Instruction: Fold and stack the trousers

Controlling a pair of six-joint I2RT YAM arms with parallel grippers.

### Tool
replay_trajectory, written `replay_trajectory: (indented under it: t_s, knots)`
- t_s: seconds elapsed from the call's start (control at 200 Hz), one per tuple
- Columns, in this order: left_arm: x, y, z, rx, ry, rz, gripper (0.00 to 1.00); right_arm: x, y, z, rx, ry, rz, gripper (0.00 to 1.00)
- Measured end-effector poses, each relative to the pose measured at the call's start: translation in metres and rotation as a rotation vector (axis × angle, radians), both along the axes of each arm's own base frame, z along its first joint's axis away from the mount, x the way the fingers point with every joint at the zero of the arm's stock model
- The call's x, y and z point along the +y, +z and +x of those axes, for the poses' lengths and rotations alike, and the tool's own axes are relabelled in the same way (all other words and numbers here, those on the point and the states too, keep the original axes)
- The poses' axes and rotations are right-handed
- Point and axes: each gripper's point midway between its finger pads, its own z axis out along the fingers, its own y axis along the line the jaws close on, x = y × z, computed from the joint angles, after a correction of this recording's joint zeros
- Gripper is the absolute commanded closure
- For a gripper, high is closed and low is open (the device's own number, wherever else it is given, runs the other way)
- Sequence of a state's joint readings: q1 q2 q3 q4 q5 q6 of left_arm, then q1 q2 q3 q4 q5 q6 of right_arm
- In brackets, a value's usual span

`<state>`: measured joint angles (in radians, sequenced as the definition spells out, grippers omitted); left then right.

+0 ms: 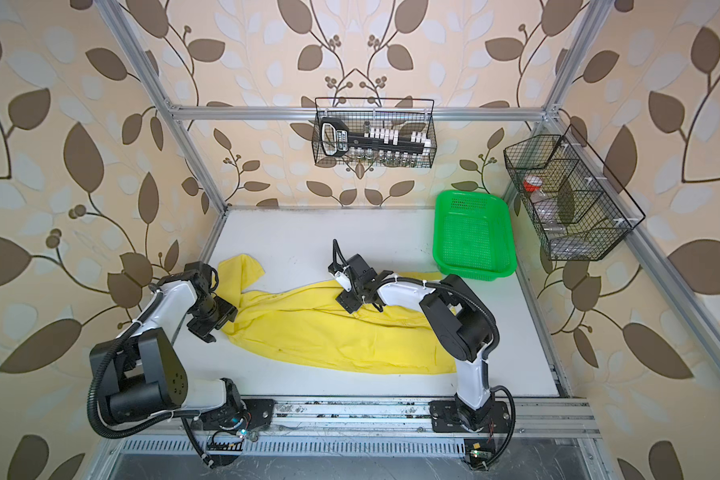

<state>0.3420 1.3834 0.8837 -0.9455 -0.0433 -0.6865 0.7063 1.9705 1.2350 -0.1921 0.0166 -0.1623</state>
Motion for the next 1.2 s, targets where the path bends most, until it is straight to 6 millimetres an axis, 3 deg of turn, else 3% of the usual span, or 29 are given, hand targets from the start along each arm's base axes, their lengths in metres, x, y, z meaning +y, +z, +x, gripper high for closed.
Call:
replay_trajectory:
  t_s: [0.13, 0.37, 0.53, 0.755, 0.8, 0.875, 0.975, 1.035, 1.2]
  knots:
    - [0.002, -0.003, -0.002, 0.010, -0.006, 0.011, 0.70, -0.006, -0.006, 0.016, 0.012, -0.027, -0.026, 0.33]
    - [-0.002, -0.024, -0.016, 0.064, -0.002, 0.000, 1.00, -0.024, -0.009, 0.032, 0.054, -0.120, -0.033, 0.53]
    - [-0.001, -0.029, -0.016, 0.074, -0.002, 0.001, 1.00, -0.036, -0.010, 0.044, 0.081, -0.207, -0.025, 0.60]
    - [0.006, -0.016, -0.020, 0.056, 0.021, 0.055, 1.00, -0.075, -0.010, 0.067, 0.097, -0.387, 0.005, 0.62]
    - [0.005, -0.012, -0.019, 0.037, 0.025, 0.058, 0.88, -0.082, -0.010, 0.071, 0.100, -0.417, 0.012, 0.62]
    - [0.005, -0.006, -0.016, 0.013, 0.026, 0.055, 0.59, -0.090, -0.010, 0.074, 0.107, -0.457, 0.030, 0.62]
    - [0.001, 0.003, -0.002, -0.039, 0.009, 0.026, 0.40, -0.101, -0.009, 0.074, 0.130, -0.505, 0.065, 0.62]
    - [-0.001, 0.008, 0.009, -0.087, -0.006, 0.007, 0.33, -0.108, -0.008, 0.072, 0.149, -0.529, 0.085, 0.60]
    - [-0.009, 0.019, 0.038, -0.198, -0.032, -0.059, 0.30, -0.115, 0.004, 0.059, 0.189, -0.533, 0.151, 0.44]
